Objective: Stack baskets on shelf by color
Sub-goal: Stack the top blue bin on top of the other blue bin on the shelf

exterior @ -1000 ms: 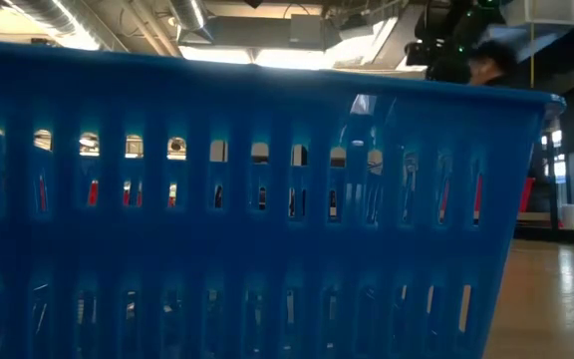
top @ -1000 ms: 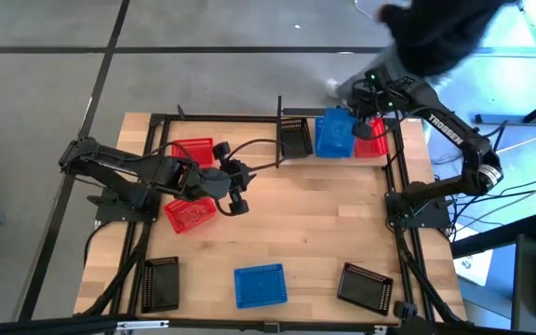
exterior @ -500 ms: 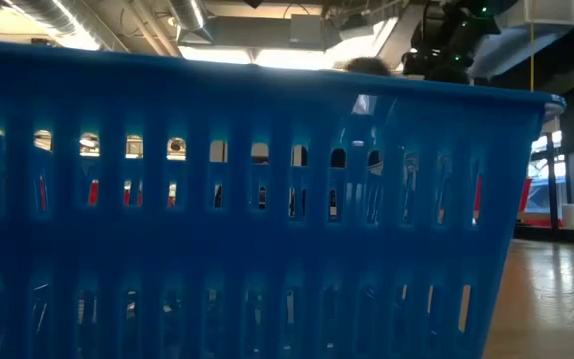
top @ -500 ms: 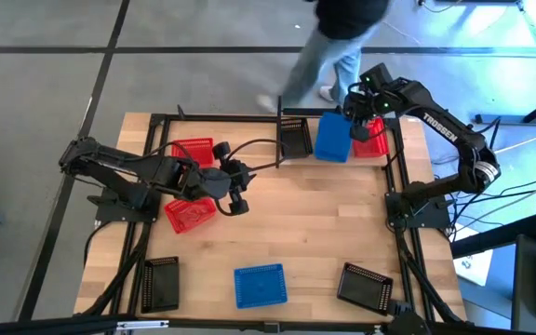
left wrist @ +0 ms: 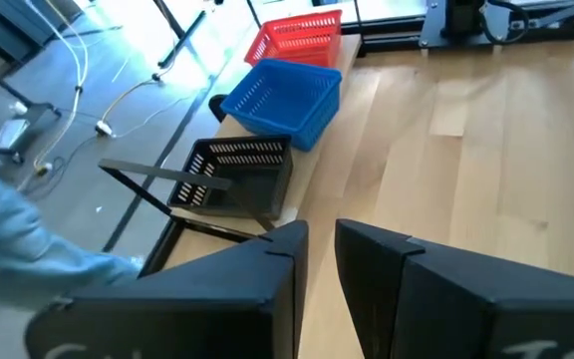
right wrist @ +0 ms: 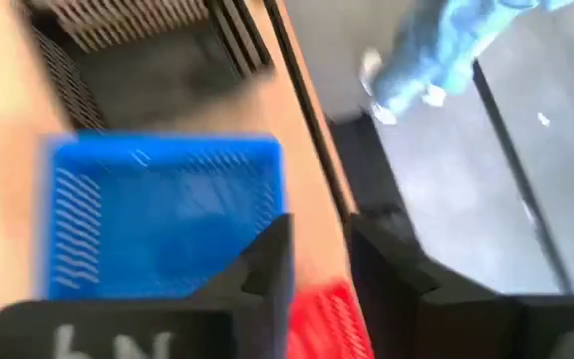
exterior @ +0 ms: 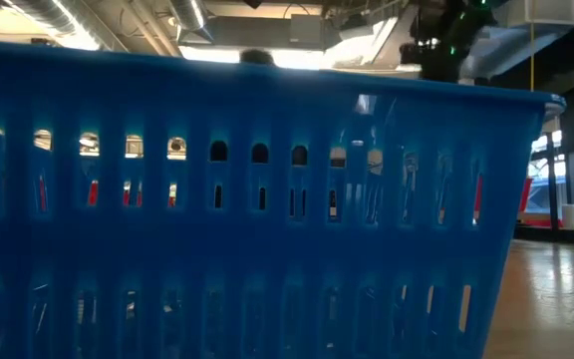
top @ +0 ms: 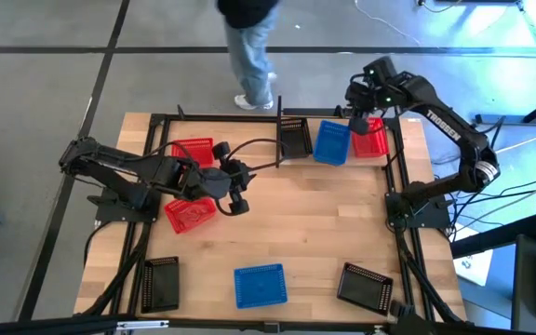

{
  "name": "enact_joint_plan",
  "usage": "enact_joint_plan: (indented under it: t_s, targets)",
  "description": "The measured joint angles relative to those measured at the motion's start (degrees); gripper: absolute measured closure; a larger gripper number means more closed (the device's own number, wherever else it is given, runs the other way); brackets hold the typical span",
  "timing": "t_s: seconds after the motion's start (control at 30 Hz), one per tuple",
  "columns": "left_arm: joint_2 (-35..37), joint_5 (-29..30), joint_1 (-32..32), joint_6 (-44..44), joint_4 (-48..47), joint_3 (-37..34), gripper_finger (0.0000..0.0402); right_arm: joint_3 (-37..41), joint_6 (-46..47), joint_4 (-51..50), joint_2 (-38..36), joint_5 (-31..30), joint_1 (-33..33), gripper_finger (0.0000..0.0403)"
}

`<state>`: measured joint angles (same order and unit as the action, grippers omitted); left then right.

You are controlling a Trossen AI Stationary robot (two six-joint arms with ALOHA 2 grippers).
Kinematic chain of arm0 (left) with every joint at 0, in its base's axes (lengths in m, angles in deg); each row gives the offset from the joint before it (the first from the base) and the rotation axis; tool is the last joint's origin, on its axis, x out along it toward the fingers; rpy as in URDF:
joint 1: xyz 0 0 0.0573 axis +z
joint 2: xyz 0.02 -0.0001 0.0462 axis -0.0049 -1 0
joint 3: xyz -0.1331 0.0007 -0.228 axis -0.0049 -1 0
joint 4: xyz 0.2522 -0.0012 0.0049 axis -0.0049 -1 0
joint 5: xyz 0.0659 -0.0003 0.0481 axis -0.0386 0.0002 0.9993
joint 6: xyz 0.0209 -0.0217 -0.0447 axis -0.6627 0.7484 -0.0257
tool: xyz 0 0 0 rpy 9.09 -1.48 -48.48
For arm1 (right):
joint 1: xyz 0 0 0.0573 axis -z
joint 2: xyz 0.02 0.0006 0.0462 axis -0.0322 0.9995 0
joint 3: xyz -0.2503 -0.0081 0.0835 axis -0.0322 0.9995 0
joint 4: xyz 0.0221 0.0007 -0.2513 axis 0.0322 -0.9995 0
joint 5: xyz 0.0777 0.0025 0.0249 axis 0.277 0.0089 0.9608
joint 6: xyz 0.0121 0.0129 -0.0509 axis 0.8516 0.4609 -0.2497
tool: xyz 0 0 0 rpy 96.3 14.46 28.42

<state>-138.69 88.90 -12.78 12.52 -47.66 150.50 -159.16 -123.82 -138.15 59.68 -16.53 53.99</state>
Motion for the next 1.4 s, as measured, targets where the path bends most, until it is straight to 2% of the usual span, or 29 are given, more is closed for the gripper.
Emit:
enact_joint_plan:
  t_s: [0.17, 0.23, 0.27, 0.4, 0.53, 0.67, 1.0, 1.4]
  targets:
    - [0.00, 0.13, 0.48, 3.90, -1.99, -0.02, 0.0355, -1.31, 5.86, -11.95, -1.62, 20.14, -3.11, 0.0314]
    - [-0.02, 0.09, 0.44, 3.86, -2.56, -0.02, 0.0356, 0.63, 5.86, -16.06, -2.08, 25.02, -5.55, 0.0320]
    - [-0.04, 0.05, 0.43, 3.84, -2.57, -0.04, 0.0355, 1.76, 5.87, -17.37, -2.21, 25.26, -7.00, 0.0325]
    - [-0.04, 0.07, 1.31, 4.77, -2.57, -0.02, 0.0353, 7.10, 5.96, -15.62, -2.16, 22.20, -12.50, 0.0343]
    - [-0.04, 0.07, 2.32, 7.99, -2.57, -0.02, 0.0356, 13.59, 9.14, -8.00, -2.14, 20.99, -16.90, 0.0364]
    - [-0.04, 0.07, 2.66, 8.49, -2.57, -0.03, 0.0353, 18.33, 10.74, -2.76, -2.14, 16.29, -19.72, 0.0396]
    - [-0.04, 0.07, 2.66, 11.32, -2.55, -0.02, 0.0353, 26.30, 18.85, 9.99, -2.14, 6.36, -20.22, 0.0400]
    - [-0.04, 0.07, 2.42, 12.90, -2.52, -0.02, 0.0351, 26.75, 19.44, 11.52, -2.10, -3.54, -20.20, 0.0402]
